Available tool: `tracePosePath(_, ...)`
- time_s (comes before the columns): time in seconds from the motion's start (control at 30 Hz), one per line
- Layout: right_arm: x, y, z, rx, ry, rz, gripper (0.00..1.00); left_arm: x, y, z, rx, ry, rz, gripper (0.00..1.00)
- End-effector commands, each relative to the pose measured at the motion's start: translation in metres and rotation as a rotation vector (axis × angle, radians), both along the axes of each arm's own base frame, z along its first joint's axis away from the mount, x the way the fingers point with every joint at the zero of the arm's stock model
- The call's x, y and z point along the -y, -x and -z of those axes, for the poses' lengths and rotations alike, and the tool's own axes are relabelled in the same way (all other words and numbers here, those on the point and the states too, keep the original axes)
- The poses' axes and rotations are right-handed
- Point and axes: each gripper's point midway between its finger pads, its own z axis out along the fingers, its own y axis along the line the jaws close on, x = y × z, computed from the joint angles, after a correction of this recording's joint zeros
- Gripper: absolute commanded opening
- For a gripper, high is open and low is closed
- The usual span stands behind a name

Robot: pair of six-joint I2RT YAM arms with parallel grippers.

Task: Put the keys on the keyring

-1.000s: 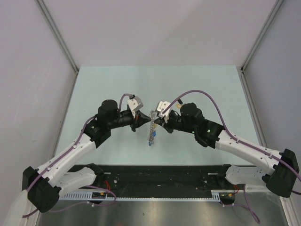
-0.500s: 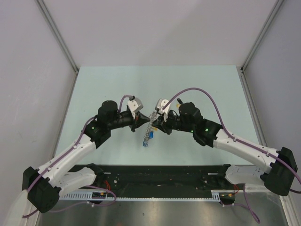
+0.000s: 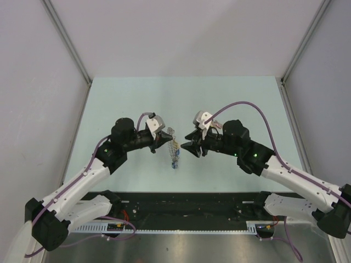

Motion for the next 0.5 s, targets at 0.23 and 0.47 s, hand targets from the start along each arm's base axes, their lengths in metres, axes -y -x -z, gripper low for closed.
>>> tracePosePath(0.23,0.042,-0.019,-0.034,0.131,-0.151,0.202,0.89,0.003,0.002,-0.045,0.174,0.050,0.062,0.00)
tracePosePath(0.47,0.067,-0.045,-0.040,0.098,-0.226,0.384,1.00,0.005,0.005,-0.054,0.230,0.035,0.111,0.00)
